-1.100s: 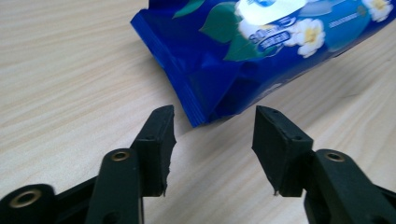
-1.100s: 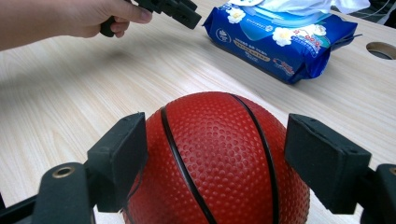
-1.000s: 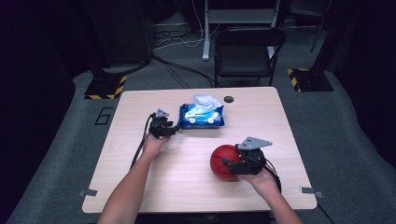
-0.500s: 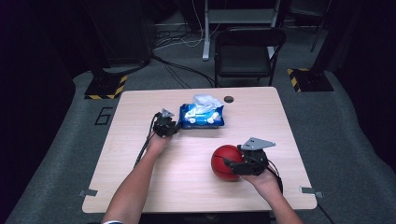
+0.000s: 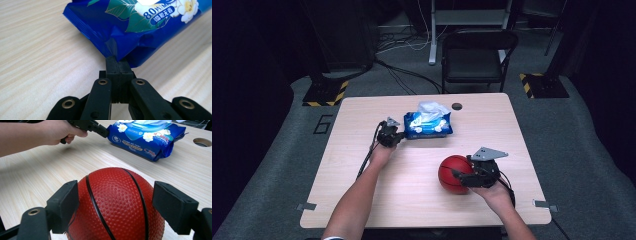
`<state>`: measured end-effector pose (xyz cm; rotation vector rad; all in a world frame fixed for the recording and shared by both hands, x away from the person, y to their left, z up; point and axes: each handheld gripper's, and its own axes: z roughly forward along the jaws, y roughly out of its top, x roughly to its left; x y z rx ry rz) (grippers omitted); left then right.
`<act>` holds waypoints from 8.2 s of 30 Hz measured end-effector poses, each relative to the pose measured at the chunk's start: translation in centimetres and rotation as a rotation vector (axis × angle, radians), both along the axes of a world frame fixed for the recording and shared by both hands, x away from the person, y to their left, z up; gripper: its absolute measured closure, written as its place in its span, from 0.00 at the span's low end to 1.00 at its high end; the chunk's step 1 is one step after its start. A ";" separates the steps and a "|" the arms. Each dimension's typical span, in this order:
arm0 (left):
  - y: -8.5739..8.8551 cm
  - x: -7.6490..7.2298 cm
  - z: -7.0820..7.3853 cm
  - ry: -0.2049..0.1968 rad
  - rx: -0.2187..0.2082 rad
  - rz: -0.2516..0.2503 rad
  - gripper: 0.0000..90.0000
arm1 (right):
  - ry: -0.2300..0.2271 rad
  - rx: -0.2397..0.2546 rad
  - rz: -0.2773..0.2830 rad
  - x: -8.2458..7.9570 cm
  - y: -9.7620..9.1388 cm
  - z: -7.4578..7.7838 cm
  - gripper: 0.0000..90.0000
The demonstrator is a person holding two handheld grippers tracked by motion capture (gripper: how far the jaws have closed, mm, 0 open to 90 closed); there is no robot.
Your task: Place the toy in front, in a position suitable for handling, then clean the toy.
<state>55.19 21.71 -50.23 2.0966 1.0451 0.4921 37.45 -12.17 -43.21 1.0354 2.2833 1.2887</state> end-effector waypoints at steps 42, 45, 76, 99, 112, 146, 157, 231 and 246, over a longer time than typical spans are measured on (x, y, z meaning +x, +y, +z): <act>14.4 -16.2 0.4 0.040 0.064 -0.051 1.00 | -0.004 0.001 0.004 0.4 0.6 0.0 0.23; 15.8 -16.9 0.3 0.040 0.042 -0.013 1.00 | -0.007 -0.002 0.005 0.5 0.6 0.0 0.23; 12.3 -11.4 4.5 0.025 -0.166 0.024 0.29 | 0.002 0.001 0.002 0.8 0.9 0.1 0.22; 9.8 -9.6 3.4 0.023 -0.181 -0.113 0.32 | 0.001 0.018 -0.007 0.8 0.6 -0.1 0.22; 10.3 -13.0 3.1 0.006 -0.166 -0.184 0.37 | -0.001 0.017 -0.007 0.6 0.5 -0.1 0.22; 12.5 -15.9 4.9 -0.011 -0.242 -0.087 0.26 | -0.019 0.011 0.009 1.0 1.1 -0.2 0.22; 10.7 -15.6 5.9 0.004 -0.234 -0.105 0.22 | -0.015 0.008 0.009 1.1 1.3 -0.2 0.22; 9.5 -17.3 10.2 -0.099 -0.152 -0.194 1.00 | -0.046 -0.021 0.023 0.9 2.5 0.0 0.23; 9.6 -17.4 10.9 -0.101 -0.144 -0.197 1.00 | -0.045 -0.021 0.020 1.0 2.4 0.0 0.23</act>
